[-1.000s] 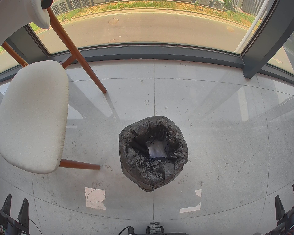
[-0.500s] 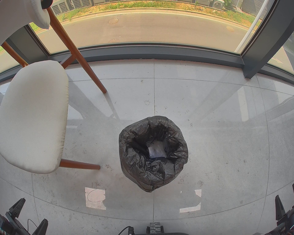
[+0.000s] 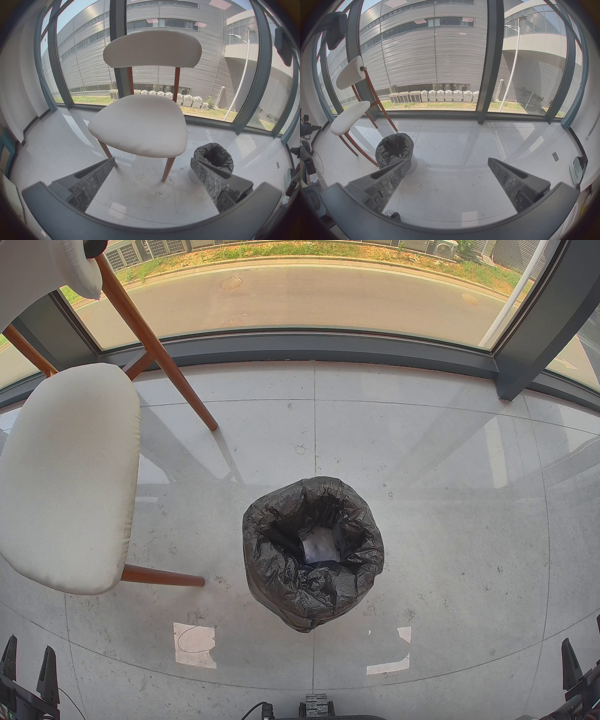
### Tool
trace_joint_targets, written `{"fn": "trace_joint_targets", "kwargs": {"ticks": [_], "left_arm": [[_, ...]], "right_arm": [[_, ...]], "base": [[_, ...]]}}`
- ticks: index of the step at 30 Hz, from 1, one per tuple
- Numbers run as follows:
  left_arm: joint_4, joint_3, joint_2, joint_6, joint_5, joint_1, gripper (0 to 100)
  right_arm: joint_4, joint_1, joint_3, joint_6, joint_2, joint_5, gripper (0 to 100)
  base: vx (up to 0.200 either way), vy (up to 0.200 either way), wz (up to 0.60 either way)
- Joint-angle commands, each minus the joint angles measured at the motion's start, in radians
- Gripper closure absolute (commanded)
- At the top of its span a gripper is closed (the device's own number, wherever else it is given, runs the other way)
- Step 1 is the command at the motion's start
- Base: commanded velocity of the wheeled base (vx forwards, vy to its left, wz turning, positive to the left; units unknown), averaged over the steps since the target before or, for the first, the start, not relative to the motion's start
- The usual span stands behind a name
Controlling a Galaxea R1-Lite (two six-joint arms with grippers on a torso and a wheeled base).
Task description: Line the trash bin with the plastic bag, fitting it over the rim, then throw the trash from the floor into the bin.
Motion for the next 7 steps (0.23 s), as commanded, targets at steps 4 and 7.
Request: {"fn": "trace_joint_targets", "kwargs": {"ticks": [4,7], "left_arm": [[0.093,0.002,-0.016,0.141,-0.198,0.002,0],[0.091,0.005,-0.016,0.107,-0.184,0.005,0]], "right_arm": [[0.001,-0.002,0.018,-0.003,-0.012,-0.001,0],[0.001,-0.001,0.018,-0.003,-0.013,0.000,0]], "base": [[0.000,0.000,0.00],[0.000,0.000,0.00]]}}
